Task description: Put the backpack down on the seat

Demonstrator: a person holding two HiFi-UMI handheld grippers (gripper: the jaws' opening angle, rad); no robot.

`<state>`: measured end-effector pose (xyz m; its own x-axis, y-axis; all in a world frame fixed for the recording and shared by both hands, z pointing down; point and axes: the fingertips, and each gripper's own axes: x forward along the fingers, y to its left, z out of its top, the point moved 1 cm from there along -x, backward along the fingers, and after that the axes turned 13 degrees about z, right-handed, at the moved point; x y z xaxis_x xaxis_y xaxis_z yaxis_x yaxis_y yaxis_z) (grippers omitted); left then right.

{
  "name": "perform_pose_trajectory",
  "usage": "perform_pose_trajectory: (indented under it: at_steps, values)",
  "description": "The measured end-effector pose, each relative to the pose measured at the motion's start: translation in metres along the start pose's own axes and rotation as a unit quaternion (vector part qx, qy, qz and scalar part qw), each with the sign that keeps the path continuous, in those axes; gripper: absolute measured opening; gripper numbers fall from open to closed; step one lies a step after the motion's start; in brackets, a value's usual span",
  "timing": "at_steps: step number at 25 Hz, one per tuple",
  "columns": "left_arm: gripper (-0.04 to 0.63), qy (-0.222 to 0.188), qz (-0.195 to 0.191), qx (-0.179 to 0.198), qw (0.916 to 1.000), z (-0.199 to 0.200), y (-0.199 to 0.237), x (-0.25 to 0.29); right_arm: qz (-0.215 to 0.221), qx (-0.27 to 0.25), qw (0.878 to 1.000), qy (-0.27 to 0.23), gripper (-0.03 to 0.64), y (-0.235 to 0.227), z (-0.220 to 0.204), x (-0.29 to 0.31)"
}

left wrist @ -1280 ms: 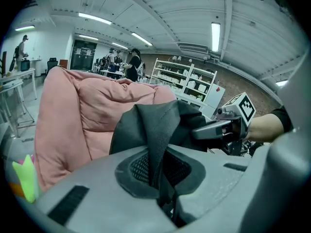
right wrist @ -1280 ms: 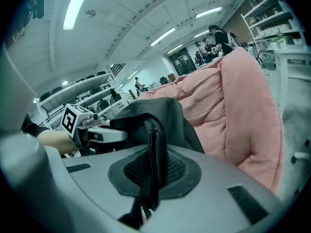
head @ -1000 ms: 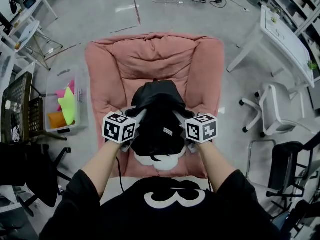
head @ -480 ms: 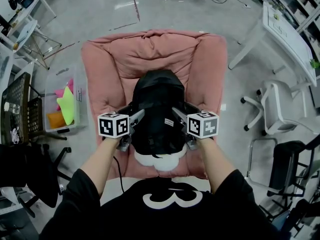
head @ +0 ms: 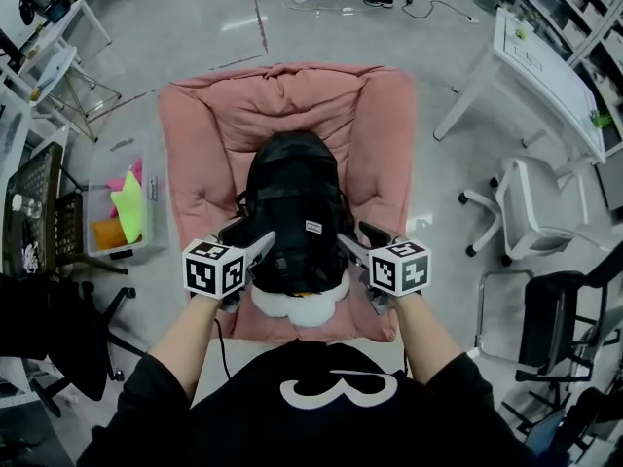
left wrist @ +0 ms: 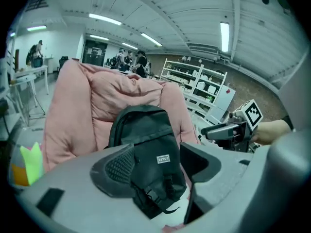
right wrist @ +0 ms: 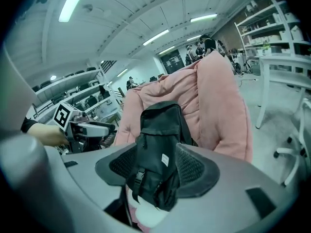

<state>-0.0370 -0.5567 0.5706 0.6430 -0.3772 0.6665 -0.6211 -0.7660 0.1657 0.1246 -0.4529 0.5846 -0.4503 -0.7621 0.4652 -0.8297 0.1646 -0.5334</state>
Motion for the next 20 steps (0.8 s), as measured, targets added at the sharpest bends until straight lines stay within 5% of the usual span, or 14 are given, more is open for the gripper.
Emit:
perform_pose_trajectory:
  at_steps: [3, 7, 12, 20]
  values:
    - [0.299, -0.008, -0.010, -0.005, 0.9999, 0.002, -0.038, -0.033, 0.030, 0.000, 0.999, -0.017, 0.244, 0.027, -0.002, -0.035]
    - [0.271, -0.013, -0.050, -0.026, 0.9983, -0.005, -0.089, -0.074, 0.091, 0.006, 0.994, -0.062, 0.132, 0.071, 0.009, -0.077]
    - [0.029, -0.048, -0.095, -0.078, 0.9913, 0.002, -0.140, -0.121, 0.150, -0.001, 0.984, -0.101, 0.005, 0.115, 0.012, -0.123]
    - [0.006, -0.115, -0.105, -0.069, 0.9854, 0.014, -0.196, -0.198, 0.215, -0.033, 0.968, -0.124, 0.003, 0.185, 0.017, -0.176]
